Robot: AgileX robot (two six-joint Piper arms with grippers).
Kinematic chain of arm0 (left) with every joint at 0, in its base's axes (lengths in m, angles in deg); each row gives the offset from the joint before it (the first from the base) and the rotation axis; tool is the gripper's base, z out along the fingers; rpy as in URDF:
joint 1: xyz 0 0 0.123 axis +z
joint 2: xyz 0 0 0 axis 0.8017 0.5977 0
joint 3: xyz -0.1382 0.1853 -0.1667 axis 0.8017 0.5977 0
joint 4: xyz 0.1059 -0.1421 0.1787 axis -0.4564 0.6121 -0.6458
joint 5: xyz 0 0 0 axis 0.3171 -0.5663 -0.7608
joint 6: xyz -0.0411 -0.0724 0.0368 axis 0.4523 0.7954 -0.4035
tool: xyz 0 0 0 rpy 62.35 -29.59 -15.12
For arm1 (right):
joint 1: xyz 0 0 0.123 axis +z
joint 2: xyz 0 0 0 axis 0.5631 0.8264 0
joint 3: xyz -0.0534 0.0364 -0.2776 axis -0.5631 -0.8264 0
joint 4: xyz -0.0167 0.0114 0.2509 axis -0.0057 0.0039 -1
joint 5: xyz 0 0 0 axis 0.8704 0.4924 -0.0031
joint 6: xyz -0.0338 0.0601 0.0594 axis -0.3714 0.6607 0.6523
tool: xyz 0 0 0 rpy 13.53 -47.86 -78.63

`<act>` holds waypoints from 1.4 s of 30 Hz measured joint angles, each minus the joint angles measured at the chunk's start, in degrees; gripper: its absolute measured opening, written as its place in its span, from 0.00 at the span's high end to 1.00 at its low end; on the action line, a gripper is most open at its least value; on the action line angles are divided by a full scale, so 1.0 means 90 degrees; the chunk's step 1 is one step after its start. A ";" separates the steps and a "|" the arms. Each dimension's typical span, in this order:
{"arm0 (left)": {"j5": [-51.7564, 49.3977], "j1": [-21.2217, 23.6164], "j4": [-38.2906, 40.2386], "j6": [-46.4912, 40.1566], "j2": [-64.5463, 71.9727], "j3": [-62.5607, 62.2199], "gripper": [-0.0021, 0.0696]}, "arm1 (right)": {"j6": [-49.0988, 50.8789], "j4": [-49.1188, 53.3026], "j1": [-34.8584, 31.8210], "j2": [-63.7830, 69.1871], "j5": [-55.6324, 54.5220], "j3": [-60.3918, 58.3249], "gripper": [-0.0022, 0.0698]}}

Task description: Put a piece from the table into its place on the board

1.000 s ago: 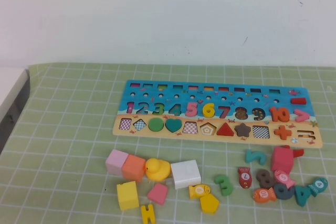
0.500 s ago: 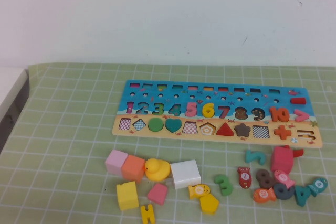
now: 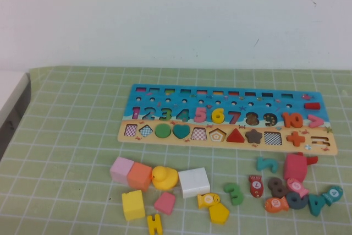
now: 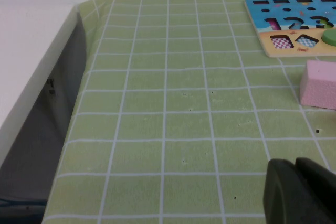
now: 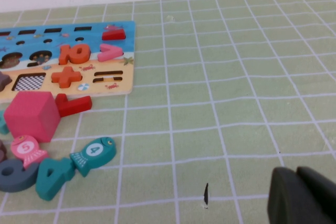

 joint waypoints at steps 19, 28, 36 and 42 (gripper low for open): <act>-0.0024 -0.0403 0.0012 0.0000 -0.0016 0.0000 0.97 | 0.0000 0.0000 0.0000 0.0000 0.0000 0.0000 0.97; -0.0027 -0.0426 0.0026 -0.0047 -0.0016 0.0000 0.97 | 0.0000 0.0000 0.0000 0.0000 0.0000 0.0000 0.97; -0.0027 -0.0426 0.0026 -0.0060 -0.0016 0.0000 0.97 | 0.0000 0.0000 0.0000 0.0000 0.0000 0.0000 0.97; -0.0027 -0.0426 0.0026 -0.0060 -0.0016 0.0000 0.97 | 0.0000 0.0000 0.0000 0.0000 0.0000 0.0000 0.97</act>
